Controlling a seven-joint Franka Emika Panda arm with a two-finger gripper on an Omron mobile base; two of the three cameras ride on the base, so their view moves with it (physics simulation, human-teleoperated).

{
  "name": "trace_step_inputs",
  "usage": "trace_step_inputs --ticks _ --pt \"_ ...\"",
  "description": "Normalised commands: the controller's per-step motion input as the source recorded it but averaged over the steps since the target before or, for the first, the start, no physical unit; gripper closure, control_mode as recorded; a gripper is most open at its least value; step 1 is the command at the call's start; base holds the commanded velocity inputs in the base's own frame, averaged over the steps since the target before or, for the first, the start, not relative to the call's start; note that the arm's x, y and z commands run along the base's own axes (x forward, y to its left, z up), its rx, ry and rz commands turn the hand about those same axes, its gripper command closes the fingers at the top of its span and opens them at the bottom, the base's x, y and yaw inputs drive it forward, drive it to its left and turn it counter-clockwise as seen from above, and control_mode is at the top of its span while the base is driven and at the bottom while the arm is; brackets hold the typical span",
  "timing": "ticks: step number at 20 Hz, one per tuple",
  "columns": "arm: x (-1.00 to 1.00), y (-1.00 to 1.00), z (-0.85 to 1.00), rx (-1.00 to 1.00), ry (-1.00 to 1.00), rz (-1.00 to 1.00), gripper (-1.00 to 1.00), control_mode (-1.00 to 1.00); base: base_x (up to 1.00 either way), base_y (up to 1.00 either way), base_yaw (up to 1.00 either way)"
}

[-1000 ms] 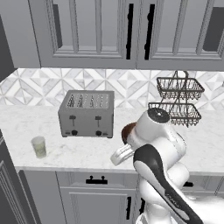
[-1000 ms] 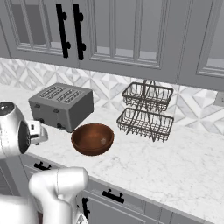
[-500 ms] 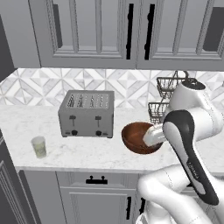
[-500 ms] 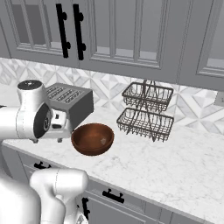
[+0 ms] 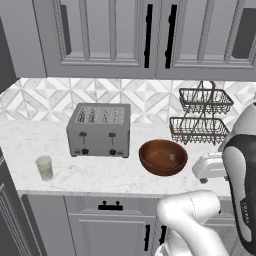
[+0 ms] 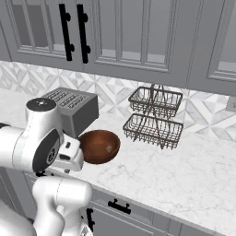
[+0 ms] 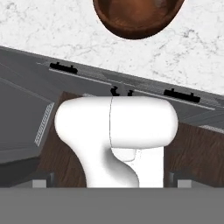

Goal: Grab a lemon wedge from the fridge and one ice cube from the ice bowl, and put them in the glass of lemonade.

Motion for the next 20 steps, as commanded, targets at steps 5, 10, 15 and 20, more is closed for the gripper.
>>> trace_step_inputs --ticks 5,10,15,20 --pt "-0.04 -0.04 0.22 0.00 -0.03 -0.07 -1.00 -1.00 0.00 0.00 0.00" --pt "0.00 0.00 0.00 0.00 0.00 0.00 -1.00 1.00 -0.03 0.00 0.00" --pt "0.00 0.00 0.00 0.00 0.00 0.00 -1.00 1.00 -0.96 -0.01 0.00" --pt "0.00 0.00 0.00 0.00 0.00 0.00 -1.00 1.00 -0.73 0.25 0.55"
